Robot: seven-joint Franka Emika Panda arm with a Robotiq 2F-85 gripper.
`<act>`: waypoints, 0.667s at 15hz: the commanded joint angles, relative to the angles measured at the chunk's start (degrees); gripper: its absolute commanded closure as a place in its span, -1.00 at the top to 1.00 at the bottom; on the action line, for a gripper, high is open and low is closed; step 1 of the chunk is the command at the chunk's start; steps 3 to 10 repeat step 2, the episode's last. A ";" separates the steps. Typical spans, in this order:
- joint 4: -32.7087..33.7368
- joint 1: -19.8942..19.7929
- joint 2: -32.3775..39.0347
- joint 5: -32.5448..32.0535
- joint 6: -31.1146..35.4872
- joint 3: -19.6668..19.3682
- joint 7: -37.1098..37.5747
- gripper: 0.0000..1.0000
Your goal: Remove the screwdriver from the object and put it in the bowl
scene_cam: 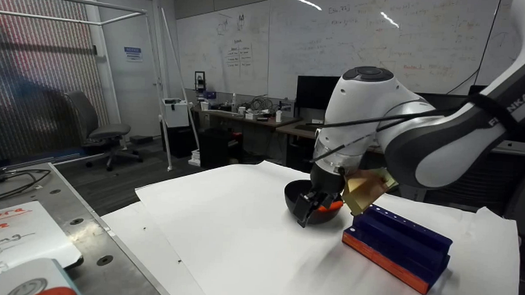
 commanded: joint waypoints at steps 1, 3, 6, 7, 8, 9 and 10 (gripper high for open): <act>0.09 -12.63 -2.31 15.95 -6.95 15.57 -12.30 1.00; 1.16 -16.33 -3.06 20.93 -10.53 20.20 -15.13 1.00; 1.16 -16.33 -3.06 20.93 -10.53 20.20 -15.13 1.00; 1.16 -16.33 -3.06 20.93 -10.53 20.20 -15.13 1.00; 1.16 -16.33 -3.06 20.93 -10.53 20.20 -15.13 1.00; 1.16 -16.33 -3.06 20.93 -10.53 20.20 -15.13 1.00; 1.16 -16.33 -3.06 20.93 -10.53 20.20 -15.13 1.00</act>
